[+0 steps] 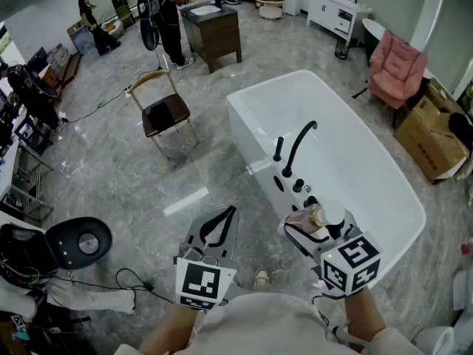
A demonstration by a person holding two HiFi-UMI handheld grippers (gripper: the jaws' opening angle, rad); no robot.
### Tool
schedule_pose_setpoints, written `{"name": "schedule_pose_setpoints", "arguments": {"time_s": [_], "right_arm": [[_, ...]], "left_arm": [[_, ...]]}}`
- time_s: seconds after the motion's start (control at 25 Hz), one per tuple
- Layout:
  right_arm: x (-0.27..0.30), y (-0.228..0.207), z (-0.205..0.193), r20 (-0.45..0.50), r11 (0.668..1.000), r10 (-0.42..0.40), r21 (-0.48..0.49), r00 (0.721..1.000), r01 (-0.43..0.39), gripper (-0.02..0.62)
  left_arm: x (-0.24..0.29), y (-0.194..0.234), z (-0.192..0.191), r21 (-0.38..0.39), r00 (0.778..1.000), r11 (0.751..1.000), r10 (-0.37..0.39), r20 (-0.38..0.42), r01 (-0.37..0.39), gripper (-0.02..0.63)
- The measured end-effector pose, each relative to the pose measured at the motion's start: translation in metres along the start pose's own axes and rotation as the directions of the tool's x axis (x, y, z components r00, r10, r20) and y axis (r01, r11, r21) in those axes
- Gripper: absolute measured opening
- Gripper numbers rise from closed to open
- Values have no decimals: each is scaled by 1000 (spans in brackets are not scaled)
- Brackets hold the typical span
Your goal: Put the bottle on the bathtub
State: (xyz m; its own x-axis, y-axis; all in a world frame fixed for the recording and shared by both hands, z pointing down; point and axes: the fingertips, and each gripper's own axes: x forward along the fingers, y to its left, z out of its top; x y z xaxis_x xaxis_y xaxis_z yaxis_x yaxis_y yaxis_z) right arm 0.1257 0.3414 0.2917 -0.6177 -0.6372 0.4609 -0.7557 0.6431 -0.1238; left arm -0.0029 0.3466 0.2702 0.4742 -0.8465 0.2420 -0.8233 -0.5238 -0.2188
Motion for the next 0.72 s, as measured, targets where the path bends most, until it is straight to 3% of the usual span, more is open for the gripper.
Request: {"name": "schedule_pose_setpoints", "arguments": {"time_s": [0.44, 0.72], "right_arm": [[1, -23, -10, -15, 1000, -12, 24, 1000, 12, 382], [6, -49, -18, -27, 999, -27, 37, 999, 28, 382]], "left_arm": [[14, 6, -9, -16, 999, 1000, 19, -34, -19, 20], [30, 12, -11, 25, 997, 999, 39, -62, -38, 20]]}}
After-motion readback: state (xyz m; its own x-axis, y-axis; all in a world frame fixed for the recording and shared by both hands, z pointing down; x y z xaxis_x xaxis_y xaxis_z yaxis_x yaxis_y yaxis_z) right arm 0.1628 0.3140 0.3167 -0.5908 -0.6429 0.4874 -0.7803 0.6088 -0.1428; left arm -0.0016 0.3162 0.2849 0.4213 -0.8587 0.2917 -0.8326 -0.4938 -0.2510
